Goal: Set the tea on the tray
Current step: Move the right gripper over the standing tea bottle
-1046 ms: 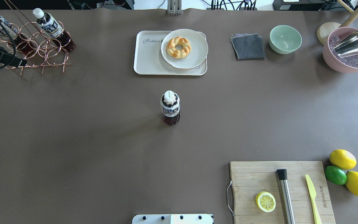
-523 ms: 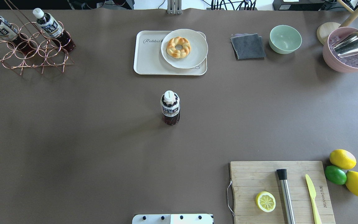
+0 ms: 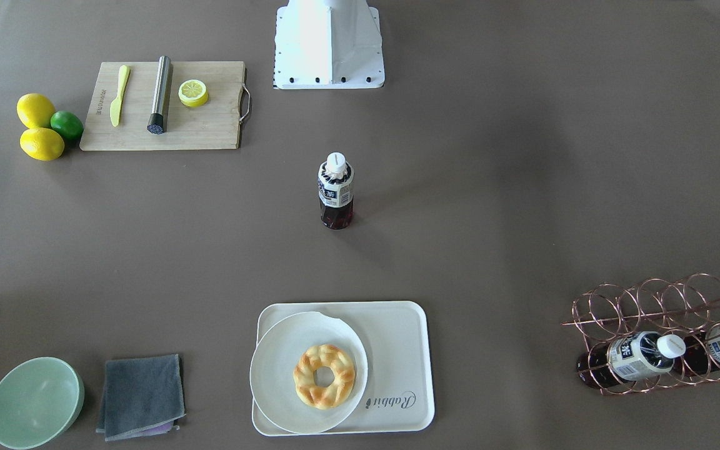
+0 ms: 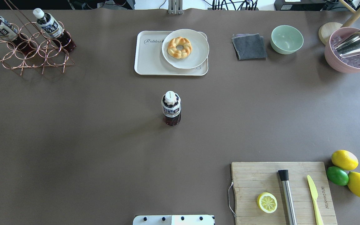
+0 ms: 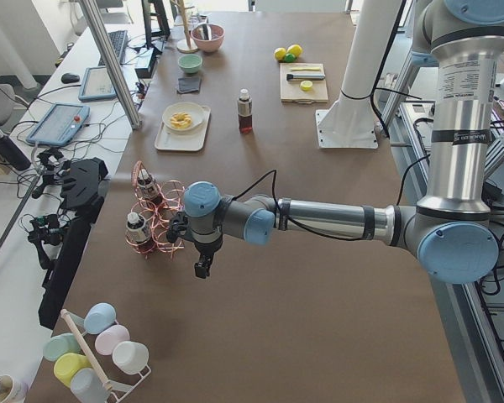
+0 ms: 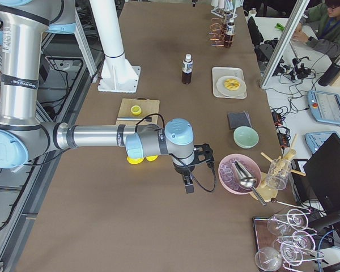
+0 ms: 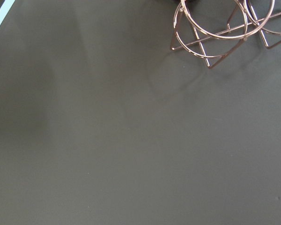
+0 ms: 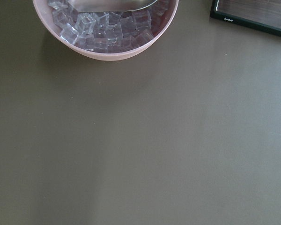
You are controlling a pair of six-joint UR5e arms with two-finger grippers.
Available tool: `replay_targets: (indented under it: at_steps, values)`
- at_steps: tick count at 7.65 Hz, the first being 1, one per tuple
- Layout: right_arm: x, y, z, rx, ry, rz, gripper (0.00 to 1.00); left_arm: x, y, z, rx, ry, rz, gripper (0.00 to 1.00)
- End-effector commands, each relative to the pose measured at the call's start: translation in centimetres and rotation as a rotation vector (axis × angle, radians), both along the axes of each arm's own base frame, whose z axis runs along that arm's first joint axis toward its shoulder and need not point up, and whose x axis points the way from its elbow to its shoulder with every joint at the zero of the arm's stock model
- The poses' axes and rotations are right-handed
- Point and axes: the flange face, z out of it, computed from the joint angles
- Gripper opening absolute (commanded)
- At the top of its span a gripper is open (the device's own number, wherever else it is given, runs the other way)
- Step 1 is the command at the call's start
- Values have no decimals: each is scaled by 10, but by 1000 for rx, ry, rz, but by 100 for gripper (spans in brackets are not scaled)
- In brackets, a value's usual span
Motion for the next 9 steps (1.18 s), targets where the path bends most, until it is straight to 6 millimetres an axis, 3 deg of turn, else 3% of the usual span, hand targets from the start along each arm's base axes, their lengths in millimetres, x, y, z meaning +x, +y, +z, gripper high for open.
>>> replay_targets:
  at_steps: [1, 2, 4, 5, 6, 7, 8, 9]
  values:
    - [-1, -4, -9, 0, -5, 13, 100, -36, 11, -19, -85, -16, -32, 98]
    - [-14, -19, -29, -42, -49, 83, 100, -35, 9, -21, -84, -16, -33, 98]
    - [-89, -52, -109, -65, -109, 129, 100, -35, 8, -26, -74, -11, -35, 98]
    - [-142, -71, -156, -78, -139, 157, 100, -35, 8, -27, -70, -9, -34, 98]
    - [-197, -80, -193, -40, -125, 144, 100, -35, 7, -29, -65, -9, -35, 98]
    - [-253, -89, -244, -26, -158, 176, 100, -34, 5, -30, -60, -8, -34, 98]
    - [-310, -90, -302, -19, -216, 211, 100, -33, 4, -33, -57, -7, -33, 98]
    - [-371, -76, -353, 34, -241, 245, 100, -30, 2, -35, -51, -5, -29, 98]
